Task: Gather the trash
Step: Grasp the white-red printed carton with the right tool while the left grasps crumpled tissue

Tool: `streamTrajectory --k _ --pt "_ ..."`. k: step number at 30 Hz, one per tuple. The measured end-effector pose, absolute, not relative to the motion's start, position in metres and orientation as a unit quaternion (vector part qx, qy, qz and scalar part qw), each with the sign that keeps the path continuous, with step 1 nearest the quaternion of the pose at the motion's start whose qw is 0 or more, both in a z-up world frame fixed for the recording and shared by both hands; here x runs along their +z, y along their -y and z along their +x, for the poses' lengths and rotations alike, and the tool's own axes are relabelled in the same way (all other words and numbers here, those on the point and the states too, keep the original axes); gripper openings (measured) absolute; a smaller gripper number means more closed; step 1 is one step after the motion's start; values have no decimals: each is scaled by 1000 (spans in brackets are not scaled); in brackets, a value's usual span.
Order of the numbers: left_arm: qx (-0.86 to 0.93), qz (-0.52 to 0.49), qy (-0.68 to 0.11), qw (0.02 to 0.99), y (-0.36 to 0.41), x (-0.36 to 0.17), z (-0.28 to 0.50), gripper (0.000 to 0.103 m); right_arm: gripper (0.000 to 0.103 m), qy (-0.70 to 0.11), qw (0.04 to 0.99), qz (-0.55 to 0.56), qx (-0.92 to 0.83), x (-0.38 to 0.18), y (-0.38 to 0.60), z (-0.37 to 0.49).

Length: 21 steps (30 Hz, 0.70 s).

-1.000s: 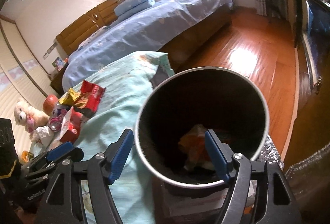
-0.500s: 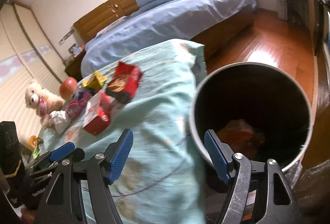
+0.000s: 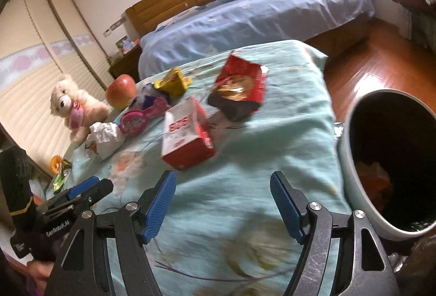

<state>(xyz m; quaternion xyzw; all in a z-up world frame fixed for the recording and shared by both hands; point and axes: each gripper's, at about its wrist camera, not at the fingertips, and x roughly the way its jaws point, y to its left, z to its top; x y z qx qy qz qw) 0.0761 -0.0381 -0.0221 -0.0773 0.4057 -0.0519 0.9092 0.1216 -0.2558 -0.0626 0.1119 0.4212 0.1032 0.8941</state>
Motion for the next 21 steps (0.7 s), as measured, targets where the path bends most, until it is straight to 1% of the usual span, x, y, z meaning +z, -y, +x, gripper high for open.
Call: streamTrajectory --k 10,21 --pt "-12 -82 -398 914 -1 -24 103 64 73 -424 894 81 120 -65 226 141" --pt "7 -71 -399 914 -10 -34 155 64 73 -431 893 58 117 -72 215 163"
